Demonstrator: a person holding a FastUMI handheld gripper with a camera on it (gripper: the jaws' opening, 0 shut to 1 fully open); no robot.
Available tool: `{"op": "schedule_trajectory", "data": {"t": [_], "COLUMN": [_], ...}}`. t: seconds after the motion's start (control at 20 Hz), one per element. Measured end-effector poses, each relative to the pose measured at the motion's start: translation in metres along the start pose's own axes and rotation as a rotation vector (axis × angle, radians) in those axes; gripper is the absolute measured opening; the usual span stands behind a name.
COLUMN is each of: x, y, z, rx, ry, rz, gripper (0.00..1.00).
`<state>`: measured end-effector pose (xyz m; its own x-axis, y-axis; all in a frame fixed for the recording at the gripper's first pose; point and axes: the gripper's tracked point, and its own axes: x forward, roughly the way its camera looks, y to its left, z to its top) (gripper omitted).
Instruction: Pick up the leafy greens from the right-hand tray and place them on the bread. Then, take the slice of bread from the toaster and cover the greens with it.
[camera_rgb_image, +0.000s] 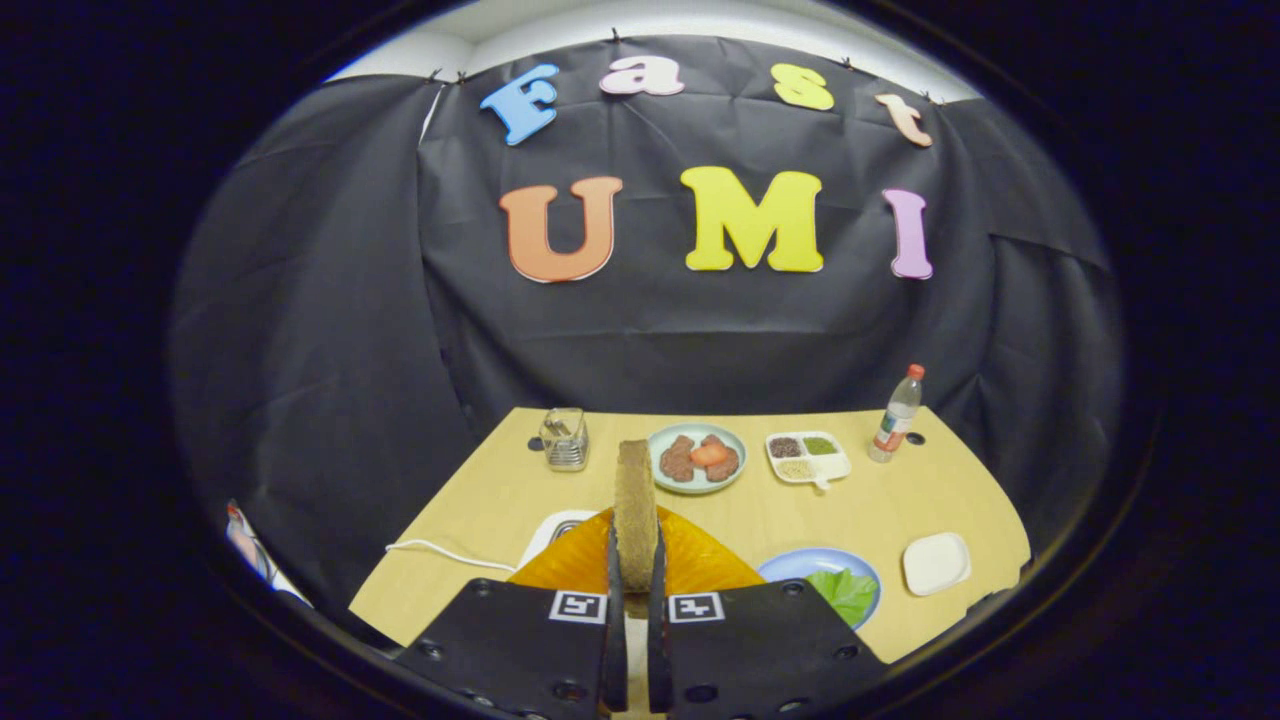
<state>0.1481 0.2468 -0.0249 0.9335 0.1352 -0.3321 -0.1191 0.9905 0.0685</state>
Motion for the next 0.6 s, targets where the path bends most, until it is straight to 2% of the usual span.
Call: {"op": "schedule_trajectory", "data": {"t": [0.2,0.6], "x": [0.0,0.04], "y": [-0.045,-0.121], "z": [-0.028,-0.1], "rx": [0.028,0.096], "ry": [0.012,0.097], "rz": [-0.043,-0.104], "gripper": [0.08,0.08]}}
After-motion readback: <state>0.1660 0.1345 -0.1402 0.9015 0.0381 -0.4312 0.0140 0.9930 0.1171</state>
